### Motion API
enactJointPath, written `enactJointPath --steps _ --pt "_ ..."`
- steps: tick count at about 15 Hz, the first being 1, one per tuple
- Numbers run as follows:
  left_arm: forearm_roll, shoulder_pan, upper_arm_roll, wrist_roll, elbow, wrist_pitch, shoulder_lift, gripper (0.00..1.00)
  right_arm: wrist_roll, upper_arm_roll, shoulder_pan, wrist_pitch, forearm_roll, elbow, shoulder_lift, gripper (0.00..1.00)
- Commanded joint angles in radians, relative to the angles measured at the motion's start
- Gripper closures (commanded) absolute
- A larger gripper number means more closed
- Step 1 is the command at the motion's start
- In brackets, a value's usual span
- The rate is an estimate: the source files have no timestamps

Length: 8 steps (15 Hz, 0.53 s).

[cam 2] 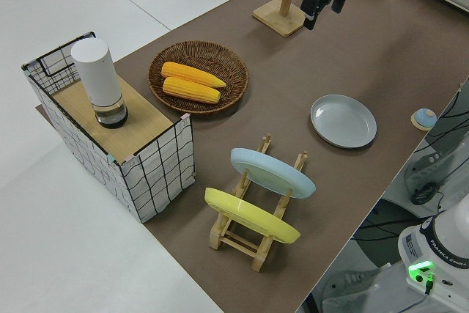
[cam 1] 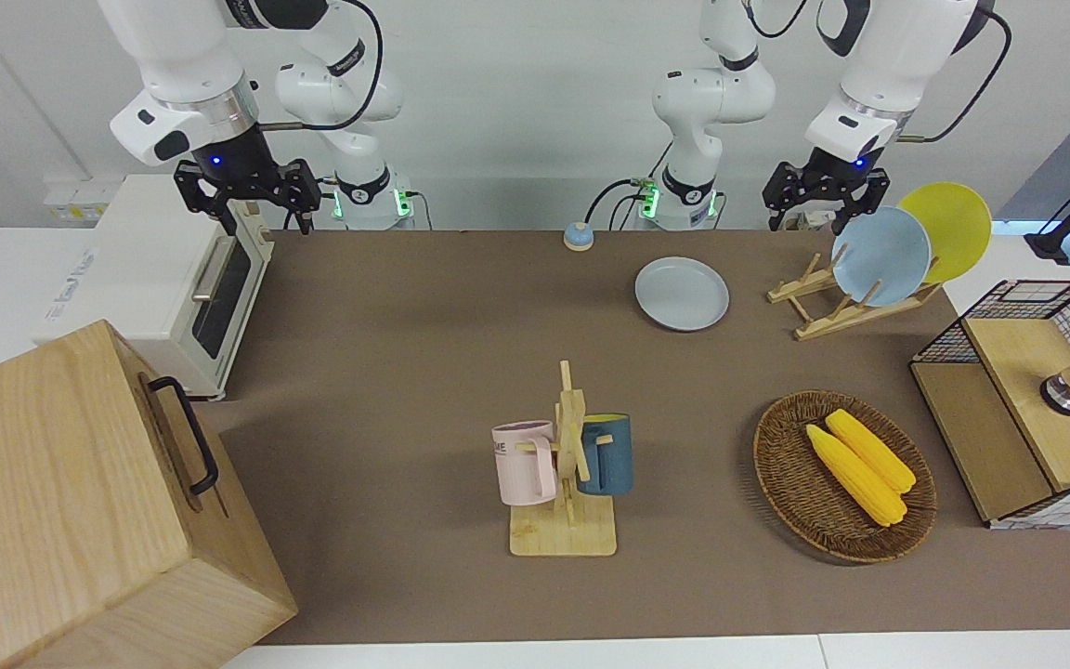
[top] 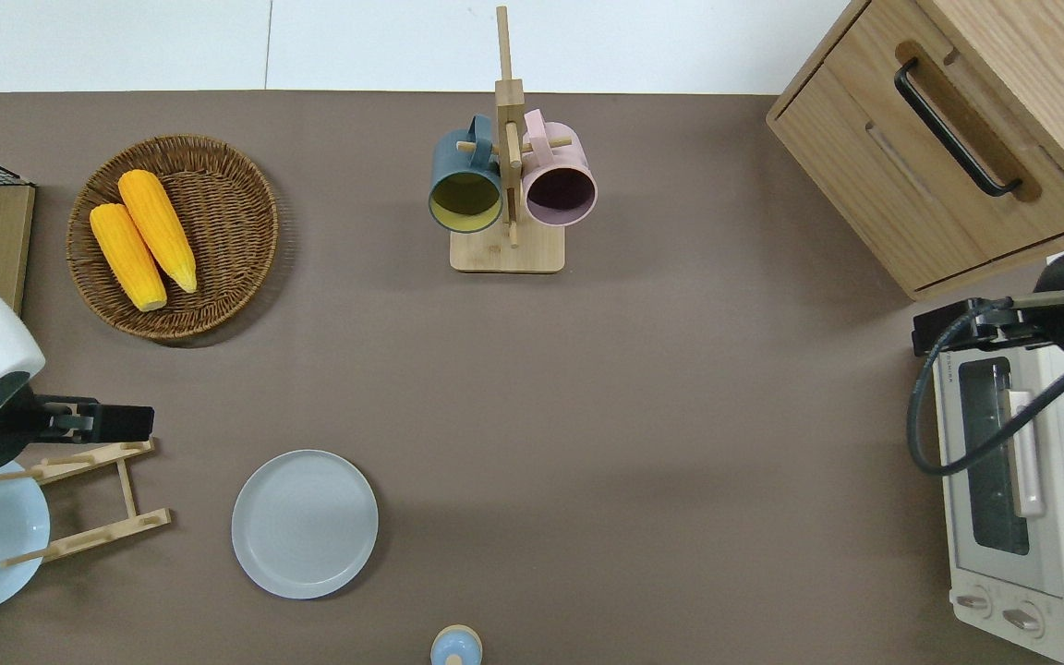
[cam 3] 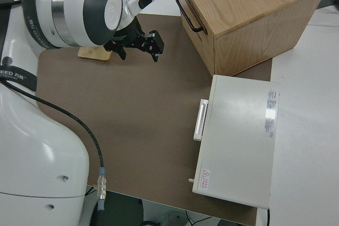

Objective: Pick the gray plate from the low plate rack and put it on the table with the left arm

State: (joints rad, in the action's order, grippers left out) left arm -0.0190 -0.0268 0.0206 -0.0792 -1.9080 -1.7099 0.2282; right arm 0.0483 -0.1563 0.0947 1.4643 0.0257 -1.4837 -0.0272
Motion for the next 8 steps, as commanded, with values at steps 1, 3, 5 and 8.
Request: enactJointPath --steps 1,3,5,8 --pt "0.028 -0.031 -0.016 0.015 0.021 -0.002 -0.02 0.0 0.004 0.006 -0.007 -0.001 -0.003 0.006 0.0 0.017" --pt "0.03 -0.031 -0.016 0.013 0.021 -0.004 -0.02 0.0 0.004 0.006 -0.007 -0.001 -0.003 0.006 0.0 0.017" --pt "0.025 -0.031 -0.014 0.016 0.021 -0.004 -0.02 0.0 0.004 0.006 -0.007 -0.001 -0.003 0.006 0.0 0.017" --pt "0.022 -0.031 -0.016 0.012 0.021 -0.002 -0.02 0.0 0.004 0.006 -0.007 -0.001 -0.003 0.006 0.0 0.017"
